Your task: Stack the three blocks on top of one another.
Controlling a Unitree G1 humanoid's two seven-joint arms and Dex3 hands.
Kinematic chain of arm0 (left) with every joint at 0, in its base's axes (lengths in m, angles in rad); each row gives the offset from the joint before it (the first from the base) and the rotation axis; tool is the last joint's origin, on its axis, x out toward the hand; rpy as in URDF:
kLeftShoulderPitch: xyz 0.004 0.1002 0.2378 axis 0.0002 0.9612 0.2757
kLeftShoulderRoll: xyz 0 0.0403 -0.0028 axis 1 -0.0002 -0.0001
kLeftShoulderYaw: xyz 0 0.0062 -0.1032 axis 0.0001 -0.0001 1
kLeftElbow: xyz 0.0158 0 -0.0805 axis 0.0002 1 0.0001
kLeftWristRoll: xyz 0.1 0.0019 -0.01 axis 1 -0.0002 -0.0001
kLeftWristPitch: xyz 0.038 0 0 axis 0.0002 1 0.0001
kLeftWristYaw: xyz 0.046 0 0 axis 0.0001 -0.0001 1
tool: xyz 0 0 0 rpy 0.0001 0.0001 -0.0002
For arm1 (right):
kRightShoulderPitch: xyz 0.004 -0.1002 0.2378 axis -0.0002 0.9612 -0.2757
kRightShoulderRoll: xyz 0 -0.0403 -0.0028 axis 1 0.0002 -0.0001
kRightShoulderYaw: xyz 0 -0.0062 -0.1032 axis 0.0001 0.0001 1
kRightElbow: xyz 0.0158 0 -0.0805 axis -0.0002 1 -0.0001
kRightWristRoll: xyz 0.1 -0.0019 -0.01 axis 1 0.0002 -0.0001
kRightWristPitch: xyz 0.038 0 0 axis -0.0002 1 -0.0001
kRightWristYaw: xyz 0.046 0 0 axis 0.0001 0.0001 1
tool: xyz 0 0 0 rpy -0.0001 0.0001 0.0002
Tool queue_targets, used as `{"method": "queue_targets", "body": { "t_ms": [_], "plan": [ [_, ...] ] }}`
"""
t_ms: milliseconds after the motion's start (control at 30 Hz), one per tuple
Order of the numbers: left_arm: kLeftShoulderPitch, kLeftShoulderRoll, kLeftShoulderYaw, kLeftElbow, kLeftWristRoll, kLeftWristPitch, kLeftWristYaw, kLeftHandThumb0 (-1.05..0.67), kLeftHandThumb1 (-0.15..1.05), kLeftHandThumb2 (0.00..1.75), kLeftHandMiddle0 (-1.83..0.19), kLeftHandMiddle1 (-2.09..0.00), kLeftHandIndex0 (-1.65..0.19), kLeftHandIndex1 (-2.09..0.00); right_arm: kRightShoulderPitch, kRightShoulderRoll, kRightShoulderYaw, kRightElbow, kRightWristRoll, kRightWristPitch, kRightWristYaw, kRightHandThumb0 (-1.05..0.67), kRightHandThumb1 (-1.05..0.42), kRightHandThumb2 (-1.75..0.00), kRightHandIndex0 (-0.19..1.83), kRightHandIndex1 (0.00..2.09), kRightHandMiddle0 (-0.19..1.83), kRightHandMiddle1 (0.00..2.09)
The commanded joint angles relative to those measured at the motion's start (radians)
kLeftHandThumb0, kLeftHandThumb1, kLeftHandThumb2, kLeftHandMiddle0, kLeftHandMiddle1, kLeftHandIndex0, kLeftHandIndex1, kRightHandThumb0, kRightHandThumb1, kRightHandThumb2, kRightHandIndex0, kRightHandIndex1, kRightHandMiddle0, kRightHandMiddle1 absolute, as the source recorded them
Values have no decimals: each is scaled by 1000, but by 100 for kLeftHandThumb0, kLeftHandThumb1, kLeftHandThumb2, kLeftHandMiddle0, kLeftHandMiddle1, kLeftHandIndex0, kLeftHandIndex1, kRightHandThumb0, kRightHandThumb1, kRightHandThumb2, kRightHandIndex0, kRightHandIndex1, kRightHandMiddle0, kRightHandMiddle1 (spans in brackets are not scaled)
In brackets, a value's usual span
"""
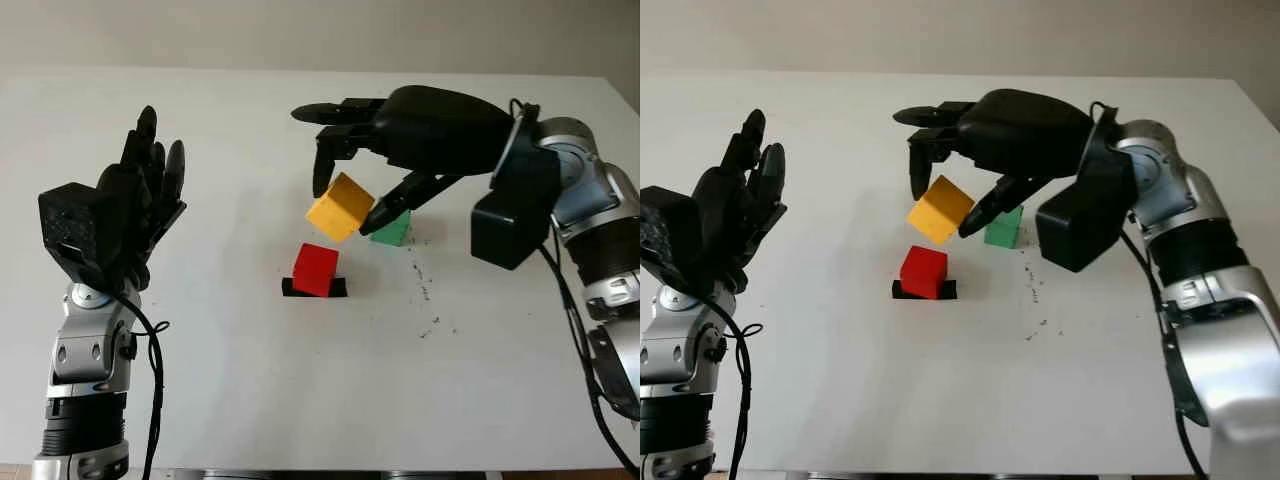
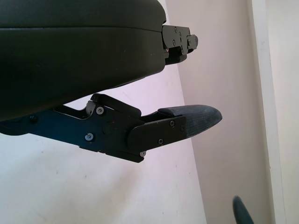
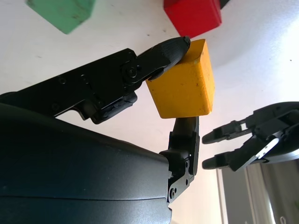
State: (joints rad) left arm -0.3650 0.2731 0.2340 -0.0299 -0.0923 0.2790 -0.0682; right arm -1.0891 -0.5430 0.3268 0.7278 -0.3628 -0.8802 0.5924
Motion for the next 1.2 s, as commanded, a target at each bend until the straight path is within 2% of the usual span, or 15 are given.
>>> {"method": "queue_targets", "body": {
  "t_ms": [0,367,1167],
  "plan": [
    [7,0,-2,-30,-1,4,5,-61,105,61,9,-5,8,-5,-42,19,11,24,-14,-7,-6,-42,-91,-4,16,6,45,132],
    [15,-6,4,-45,-10,10,17,-62,105,60,9,-5,8,-5,-100,64,54,126,-63,-30,7,-42,-91,-5,13,5,47,137],
    [8,-4,-6,-56,-7,30,21,-62,105,60,10,-5,9,-5,-133,46,79,162,-122,-106,12,-42,-94,-6,10,5,38,148]
  ]
}}
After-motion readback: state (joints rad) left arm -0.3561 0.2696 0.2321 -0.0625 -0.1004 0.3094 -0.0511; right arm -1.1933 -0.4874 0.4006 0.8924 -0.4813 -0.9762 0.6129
